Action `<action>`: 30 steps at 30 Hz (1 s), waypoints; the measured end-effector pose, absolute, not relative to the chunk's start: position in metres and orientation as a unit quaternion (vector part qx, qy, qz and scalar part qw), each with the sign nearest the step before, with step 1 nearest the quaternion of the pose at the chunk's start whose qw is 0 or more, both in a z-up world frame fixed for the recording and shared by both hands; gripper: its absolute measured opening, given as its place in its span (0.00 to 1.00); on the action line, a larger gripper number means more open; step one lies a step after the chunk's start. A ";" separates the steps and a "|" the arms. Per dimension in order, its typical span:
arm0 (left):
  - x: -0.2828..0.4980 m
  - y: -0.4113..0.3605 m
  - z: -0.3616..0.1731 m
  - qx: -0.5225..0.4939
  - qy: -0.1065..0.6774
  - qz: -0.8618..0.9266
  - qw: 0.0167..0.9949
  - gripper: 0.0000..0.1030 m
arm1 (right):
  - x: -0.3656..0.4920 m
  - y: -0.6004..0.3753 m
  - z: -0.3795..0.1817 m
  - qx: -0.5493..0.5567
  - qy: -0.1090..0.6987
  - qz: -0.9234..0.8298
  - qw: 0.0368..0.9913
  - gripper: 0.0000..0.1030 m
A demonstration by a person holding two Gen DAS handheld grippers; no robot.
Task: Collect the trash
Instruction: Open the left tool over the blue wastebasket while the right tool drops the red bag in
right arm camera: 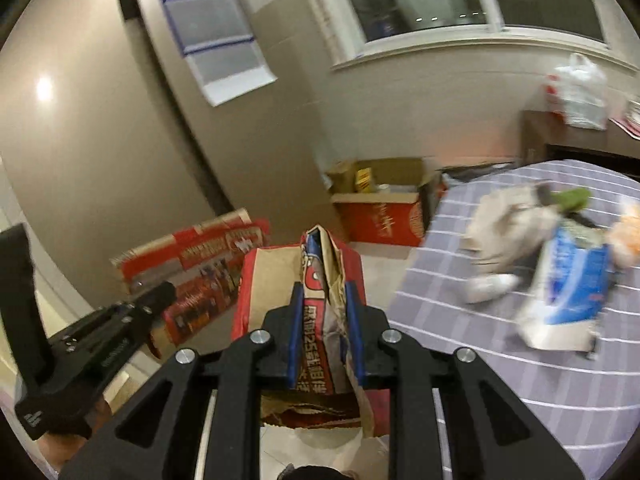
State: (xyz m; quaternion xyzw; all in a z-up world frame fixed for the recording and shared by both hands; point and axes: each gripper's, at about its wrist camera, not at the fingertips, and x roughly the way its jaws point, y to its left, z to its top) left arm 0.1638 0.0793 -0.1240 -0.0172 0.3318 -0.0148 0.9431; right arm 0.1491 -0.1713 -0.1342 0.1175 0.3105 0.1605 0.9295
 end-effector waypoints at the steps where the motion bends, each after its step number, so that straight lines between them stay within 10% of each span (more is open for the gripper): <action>1: 0.170 0.085 -0.131 -0.023 0.340 -0.014 0.940 0.05 | 0.156 -0.162 -0.138 0.112 0.314 0.165 0.928 0.20; 7: 0.216 0.115 -0.182 -0.046 0.392 0.002 0.919 0.10 | 0.189 -0.125 -0.161 0.097 0.333 0.180 0.921 0.20; 10: 0.234 0.127 -0.205 -0.076 0.424 0.006 0.903 0.70 | 0.204 -0.116 -0.177 0.098 0.351 0.176 0.914 0.20; 30: 0.225 0.161 -0.212 -0.069 0.409 0.070 0.907 0.72 | 0.242 -0.067 -0.216 0.084 0.384 0.199 0.898 0.20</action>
